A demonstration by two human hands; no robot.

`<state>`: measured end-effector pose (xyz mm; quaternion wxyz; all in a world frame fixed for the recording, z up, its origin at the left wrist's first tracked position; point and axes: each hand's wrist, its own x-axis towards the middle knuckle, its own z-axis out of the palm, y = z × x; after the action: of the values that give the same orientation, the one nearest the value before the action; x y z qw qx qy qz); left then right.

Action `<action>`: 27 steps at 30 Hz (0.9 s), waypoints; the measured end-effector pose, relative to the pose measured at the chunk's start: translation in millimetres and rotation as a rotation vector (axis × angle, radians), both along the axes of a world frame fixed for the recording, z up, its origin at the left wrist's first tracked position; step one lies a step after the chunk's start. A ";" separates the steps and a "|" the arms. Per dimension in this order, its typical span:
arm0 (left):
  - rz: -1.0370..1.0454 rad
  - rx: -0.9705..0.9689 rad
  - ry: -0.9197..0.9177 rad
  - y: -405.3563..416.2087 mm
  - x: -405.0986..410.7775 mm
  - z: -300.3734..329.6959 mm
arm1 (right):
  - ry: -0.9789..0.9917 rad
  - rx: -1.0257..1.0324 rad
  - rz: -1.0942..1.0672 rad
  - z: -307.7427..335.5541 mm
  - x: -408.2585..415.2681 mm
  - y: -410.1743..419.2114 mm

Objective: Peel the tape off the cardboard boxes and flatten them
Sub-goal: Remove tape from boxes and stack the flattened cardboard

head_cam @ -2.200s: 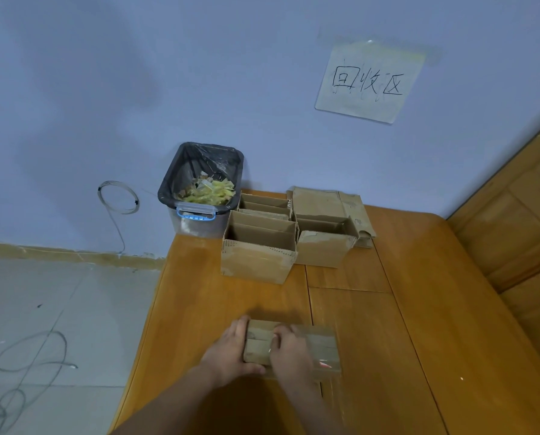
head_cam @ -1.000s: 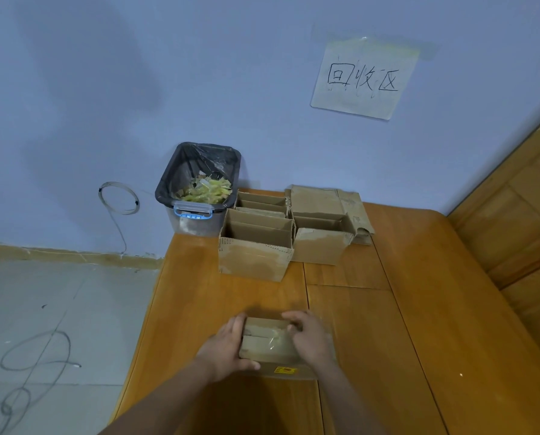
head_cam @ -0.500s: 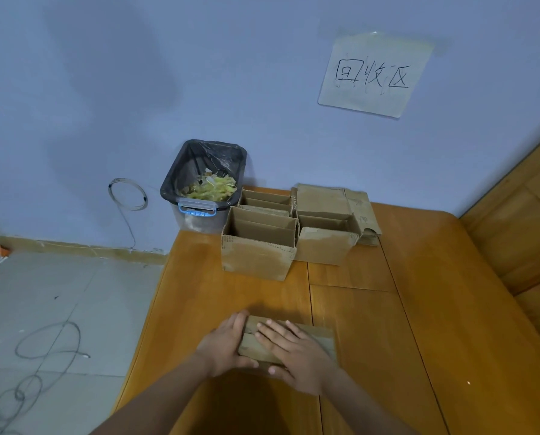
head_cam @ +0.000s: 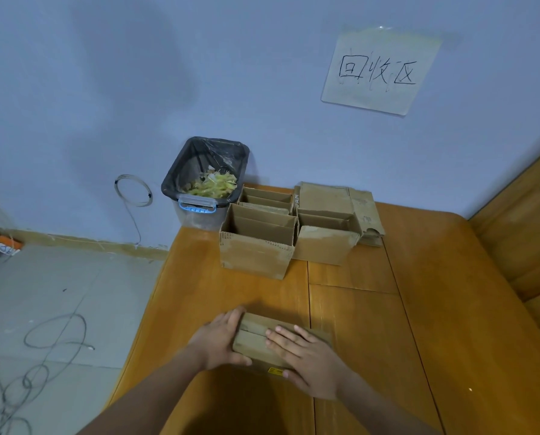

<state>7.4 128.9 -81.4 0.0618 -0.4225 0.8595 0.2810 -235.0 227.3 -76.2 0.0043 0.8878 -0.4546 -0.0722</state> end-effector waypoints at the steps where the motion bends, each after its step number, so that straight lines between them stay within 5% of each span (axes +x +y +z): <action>1: -0.001 -0.001 -0.002 -0.3 -0.4 0.5 | -0.007 0.002 0.001 1.3 -1.9 0.5; 10: 0.013 -0.011 -0.024 -1.1 -0.3 -1.9 | -0.104 0.013 -0.065 2.0 -22.0 16.9; 15: 0.017 -0.015 -0.028 0.0 -1.7 -5.8 | -0.344 0.013 -0.145 -1.0 -13.2 21.4; 22: -0.100 -0.271 -0.062 7.2 -18.4 2.0 | -0.112 0.040 -0.035 -2.6 12.9 -1.5; 27: -0.228 -0.186 -0.066 8.3 -39.8 1.0 | -0.055 0.082 0.002 -8.6 13.3 -6.8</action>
<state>-32.4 137.2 -80.4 0.0824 -0.3351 0.9217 0.1773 -221.7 220.5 -84.8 -0.0447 0.8894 -0.4501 -0.0663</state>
